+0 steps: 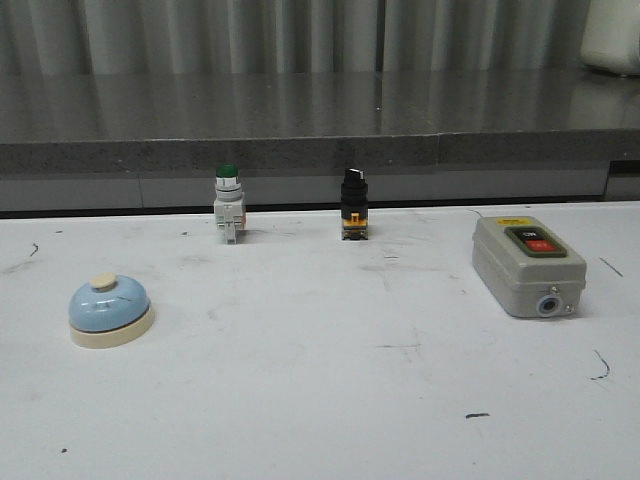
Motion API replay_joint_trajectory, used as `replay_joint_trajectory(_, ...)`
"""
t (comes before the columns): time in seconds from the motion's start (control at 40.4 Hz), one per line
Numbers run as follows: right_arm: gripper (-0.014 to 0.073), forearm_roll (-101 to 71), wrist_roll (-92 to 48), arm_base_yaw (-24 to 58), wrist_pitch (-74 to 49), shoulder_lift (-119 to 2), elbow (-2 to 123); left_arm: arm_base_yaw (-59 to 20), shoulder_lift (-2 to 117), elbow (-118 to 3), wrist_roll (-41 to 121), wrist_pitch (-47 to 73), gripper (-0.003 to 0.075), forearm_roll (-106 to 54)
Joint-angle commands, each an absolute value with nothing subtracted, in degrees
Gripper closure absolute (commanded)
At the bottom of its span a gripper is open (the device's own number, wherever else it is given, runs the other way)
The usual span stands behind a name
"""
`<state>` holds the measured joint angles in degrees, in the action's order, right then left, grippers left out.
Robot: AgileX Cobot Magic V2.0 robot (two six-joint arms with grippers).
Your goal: Place and press bell with both arms
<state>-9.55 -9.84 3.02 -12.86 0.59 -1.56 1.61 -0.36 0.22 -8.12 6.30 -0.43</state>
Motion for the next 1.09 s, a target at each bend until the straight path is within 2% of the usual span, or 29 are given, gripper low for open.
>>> replay_joint_trajectory(0.0,0.0655,-9.4,-10.1,2.7,-7.8,1.3,-1.2,1.7,-1.2,1.6,-8.4,1.3,0.0740,-0.5)
replay_joint_trajectory(0.297,0.0655,-10.3,-9.5,2.7,0.0,1.2,1.8,1.7,-1.2,-1.4,-8.2,-11.7,0.0740,-1.4)
replay_joint_trajectory(0.471,0.0655,-10.3,-9.5,2.7,-8.0,-2.1,13.1,1.7,2.7,-12.8,-8.2,-3.2,0.0740,-1.4)
replay_joint_trajectory(0.644,0.0655,-10.3,-9.5,2.7,-14.1,-14.3,24.4,1.7,14.3,-22.9,-8.1,6.9,0.0740,-1.4)
replay_joint_trajectory(0.768,0.0655,-10.3,-9.5,2.7,-15.4,-20.8,29.5,1.7,20.3,-26.4,-8.1,9.6,0.0740,-1.4)
replay_joint_trajectory(0.942,0.0655,-10.3,-9.5,2.7,-15.9,-22.3,30.6,1.7,21.6,-26.8,-8.1,9.8,0.0736,-1.4)
replay_joint_trajectory(1.016,0.0655,-10.3,-9.5,2.7,-15.9,-22.3,30.6,1.7,21.6,-26.8,-8.1,9.8,0.0689,-1.4)
replay_joint_trajectory(1.065,0.0655,-10.3,-9.5,2.7,-15.9,-22.3,30.6,1.7,21.6,-26.8,-8.1,9.8,0.0600,-1.4)
